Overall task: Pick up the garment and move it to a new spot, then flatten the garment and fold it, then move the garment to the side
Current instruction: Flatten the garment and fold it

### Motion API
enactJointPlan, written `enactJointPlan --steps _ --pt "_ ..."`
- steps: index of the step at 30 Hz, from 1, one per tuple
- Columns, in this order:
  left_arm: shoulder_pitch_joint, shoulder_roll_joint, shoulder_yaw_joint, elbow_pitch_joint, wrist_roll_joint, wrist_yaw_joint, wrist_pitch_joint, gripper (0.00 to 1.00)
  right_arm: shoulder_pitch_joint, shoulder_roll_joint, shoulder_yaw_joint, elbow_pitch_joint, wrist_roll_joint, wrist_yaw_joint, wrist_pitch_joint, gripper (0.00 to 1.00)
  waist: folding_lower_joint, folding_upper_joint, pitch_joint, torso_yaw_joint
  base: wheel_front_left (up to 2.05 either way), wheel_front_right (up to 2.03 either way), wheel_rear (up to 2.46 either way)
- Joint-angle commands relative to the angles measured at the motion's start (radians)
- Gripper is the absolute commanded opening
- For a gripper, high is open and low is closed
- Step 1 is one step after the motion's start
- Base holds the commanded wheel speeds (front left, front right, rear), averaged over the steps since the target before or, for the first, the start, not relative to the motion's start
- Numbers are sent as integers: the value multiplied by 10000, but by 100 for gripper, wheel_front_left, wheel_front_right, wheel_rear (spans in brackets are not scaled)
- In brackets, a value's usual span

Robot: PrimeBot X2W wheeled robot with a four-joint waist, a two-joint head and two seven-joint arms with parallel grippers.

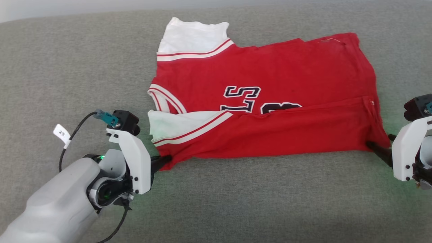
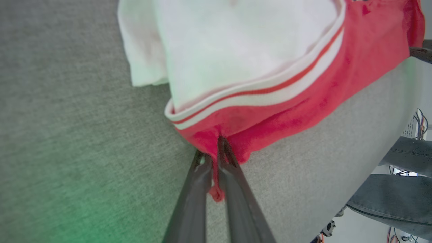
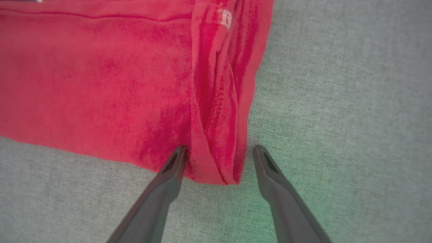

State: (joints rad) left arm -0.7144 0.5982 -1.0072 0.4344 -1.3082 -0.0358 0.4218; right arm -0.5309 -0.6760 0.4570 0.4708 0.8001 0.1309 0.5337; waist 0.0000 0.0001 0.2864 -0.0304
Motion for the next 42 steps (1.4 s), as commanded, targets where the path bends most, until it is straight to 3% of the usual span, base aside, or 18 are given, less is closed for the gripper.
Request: enactJointPlan --steps 1,2,3,8,13,24,25,26,27,28,30,36,42 --pt "56 -190 -178 114 82 -36 5 0 -109 12 92 78 82 -4 131 58 0 -1 15 87 0 0 0" --pt "66 -247 -191 151 100 -64 -26 0 -107 -42 174 89 135 -4 232 6 0 -1 16 157 0 0 0" --pt "86 -278 -212 201 105 -124 -59 0 -95 -64 203 128 217 -4 289 0 0 -1 14 210 0 0 0" --pt "292 -238 -238 224 160 -295 -255 0 163 -345 296 30 567 -6 199 0 0 -1 -48 371 0 0 0" --pt "604 161 -94 -205 -20 -336 -422 0 581 -550 196 -352 773 -6 -58 0 0 -1 -208 342 0 0 0" --pt "2001 1869 161 -3076 -643 306 -499 0 2268 -1143 -323 -1662 1261 -6 107 0 0 -1 -427 221 0 0 0" --pt "2073 1950 216 -3267 -569 439 -650 0 2365 -1137 -443 -1726 1227 -6 -14 11 0 -1 -437 220 0 0 0" --pt "2129 2001 237 -3415 -487 575 -783 0 2451 -1113 -600 -1770 1139 -6 -173 42 0 -1 -447 222 0 0 0" --pt "2202 2034 259 -3533 -416 683 -903 4 2519 -1059 -764 -1794 1044 -6 -382 94 0 -1 -457 223 0 0 0" --pt "2245 2051 305 -3620 -350 771 -1037 31 2574 -977 -972 -1794 957 -6 -628 100 0 -1 -461 220 0 0 0" --pt "2260 2046 457 -3708 -278 939 -1372 100 2660 -791 -1329 -1847 673 -4 -1137 100 0 -1 -452 192 0 0 0" --pt "2037 2103 970 -3595 44 1421 -2346 100 2687 -169 -2281 -2056 -423 -4 -2778 100 0 -1 -338 -22 0 0 0" --pt "1061 1768 1477 -2535 784 1534 -3412 100 2481 1096 -3115 -2457 -1695 -4 -4624 100 0 -1 -77 -499 0 0 0"
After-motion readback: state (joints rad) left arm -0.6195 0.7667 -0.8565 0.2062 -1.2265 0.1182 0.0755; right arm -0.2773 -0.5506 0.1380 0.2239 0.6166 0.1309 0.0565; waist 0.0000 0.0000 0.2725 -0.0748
